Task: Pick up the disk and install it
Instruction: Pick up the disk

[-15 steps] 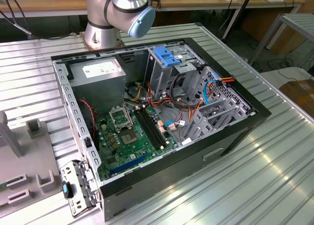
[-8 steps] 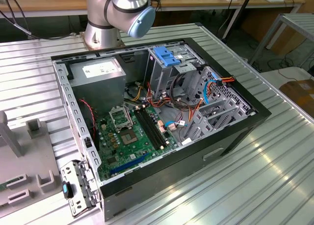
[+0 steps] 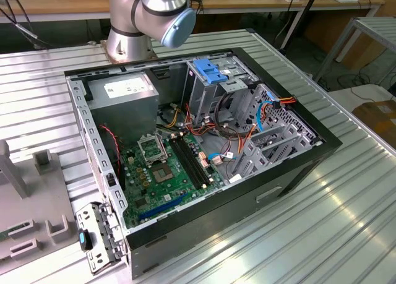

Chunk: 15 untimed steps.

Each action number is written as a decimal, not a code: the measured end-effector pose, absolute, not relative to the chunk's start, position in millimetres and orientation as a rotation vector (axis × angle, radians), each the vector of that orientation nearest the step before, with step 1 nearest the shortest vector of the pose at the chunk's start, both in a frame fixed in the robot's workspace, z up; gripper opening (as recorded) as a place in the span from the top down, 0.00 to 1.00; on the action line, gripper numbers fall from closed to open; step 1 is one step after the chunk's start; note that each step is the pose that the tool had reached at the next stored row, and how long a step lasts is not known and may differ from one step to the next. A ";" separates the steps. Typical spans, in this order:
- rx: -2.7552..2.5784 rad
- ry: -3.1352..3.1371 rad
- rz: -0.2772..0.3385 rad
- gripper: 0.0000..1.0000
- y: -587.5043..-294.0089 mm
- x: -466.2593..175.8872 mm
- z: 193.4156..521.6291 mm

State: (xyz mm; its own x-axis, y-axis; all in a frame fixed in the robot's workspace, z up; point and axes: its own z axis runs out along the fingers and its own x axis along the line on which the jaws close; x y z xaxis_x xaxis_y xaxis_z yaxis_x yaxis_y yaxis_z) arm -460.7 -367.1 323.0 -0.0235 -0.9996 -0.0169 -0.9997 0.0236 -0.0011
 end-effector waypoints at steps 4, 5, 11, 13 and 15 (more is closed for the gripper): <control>-2.186 2.238 0.017 0.63 -367.0 -460.7 339.3; -2.186 2.238 0.017 0.63 -367.1 -460.7 344.8; -2.186 2.238 0.017 0.63 -367.1 -460.7 366.7; -2.186 2.238 0.017 0.63 -367.1 -460.7 366.8; -2.186 2.238 0.017 0.63 -367.1 -460.7 366.9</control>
State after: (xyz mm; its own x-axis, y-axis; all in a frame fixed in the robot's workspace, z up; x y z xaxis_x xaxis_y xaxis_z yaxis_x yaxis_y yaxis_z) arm -460.7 -367.1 366.9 -0.0235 -0.9996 -0.0170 -0.9997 0.0235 -0.0013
